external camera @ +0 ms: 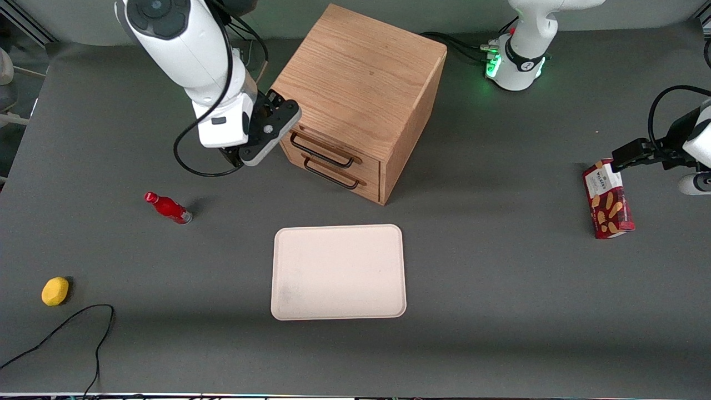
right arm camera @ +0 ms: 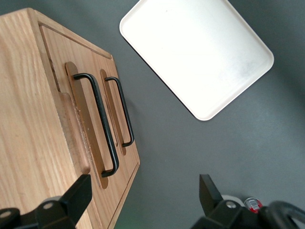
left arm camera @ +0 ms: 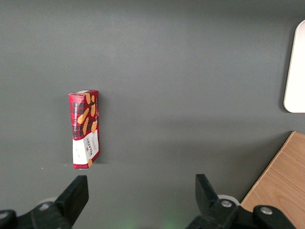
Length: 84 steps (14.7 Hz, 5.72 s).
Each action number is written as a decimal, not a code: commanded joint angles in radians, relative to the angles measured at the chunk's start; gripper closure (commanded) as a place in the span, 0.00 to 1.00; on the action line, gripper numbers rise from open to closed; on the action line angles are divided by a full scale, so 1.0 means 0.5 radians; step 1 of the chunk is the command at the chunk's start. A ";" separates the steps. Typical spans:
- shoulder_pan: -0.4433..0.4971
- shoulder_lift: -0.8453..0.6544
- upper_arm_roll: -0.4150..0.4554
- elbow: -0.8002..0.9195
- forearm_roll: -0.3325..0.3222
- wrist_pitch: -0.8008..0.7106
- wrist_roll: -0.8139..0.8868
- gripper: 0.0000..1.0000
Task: Open upper drawer
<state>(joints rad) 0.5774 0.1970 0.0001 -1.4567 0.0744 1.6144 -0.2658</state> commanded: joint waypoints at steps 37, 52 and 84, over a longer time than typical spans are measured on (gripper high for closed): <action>0.128 0.152 -0.055 0.042 0.247 0.039 -0.444 0.00; 0.149 0.146 -0.055 -0.225 0.226 0.311 -0.456 0.00; 0.158 0.229 -0.040 -0.593 0.195 0.864 -0.478 0.00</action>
<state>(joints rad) 0.6498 0.3011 -0.0110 -1.7420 0.1703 2.0058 -0.4796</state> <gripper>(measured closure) 0.000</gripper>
